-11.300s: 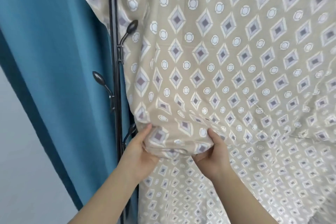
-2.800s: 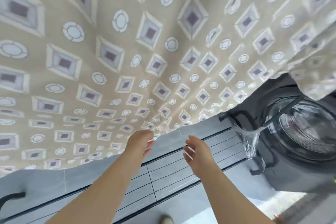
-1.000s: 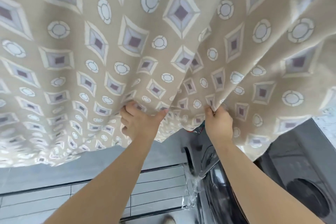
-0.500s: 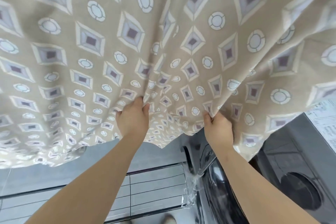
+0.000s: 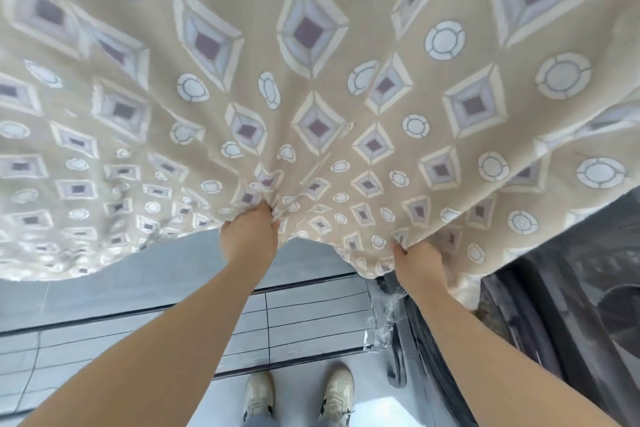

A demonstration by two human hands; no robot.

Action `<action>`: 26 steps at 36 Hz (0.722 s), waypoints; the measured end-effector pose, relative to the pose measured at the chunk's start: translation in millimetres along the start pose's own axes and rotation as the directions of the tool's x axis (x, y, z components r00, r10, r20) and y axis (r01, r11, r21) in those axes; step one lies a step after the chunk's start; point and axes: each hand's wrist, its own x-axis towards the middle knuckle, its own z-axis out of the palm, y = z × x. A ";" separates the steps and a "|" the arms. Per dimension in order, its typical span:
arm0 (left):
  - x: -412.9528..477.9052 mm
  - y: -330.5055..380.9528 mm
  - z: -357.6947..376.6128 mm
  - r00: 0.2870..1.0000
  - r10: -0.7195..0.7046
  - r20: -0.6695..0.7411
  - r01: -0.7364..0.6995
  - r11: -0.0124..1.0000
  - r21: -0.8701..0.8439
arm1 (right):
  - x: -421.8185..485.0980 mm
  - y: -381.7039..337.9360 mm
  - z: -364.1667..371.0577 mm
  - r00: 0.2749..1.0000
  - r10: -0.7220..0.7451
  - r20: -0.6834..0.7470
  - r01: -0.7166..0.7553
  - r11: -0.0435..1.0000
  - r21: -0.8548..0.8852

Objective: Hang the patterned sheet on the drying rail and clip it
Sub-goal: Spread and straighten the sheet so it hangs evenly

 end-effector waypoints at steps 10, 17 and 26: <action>-17.3 -4.0 24.8 0.999 0.012 0.037 -0.005 0.984 -0.176 | -17.6 18.7 14.9 0.999 0.047 0.013 -0.049 0.933 0.357; -37.7 23.8 4.5 0.999 0.017 0.049 -0.001 0.953 -0.304 | -36.8 -1.8 -31.8 0.960 -0.078 -0.267 0.207 0.841 0.499; -58.7 52.1 -20.4 0.988 0.137 0.070 -0.109 0.943 -0.314 | -54.8 11.8 -61.3 0.988 -0.031 -0.152 0.083 0.932 0.352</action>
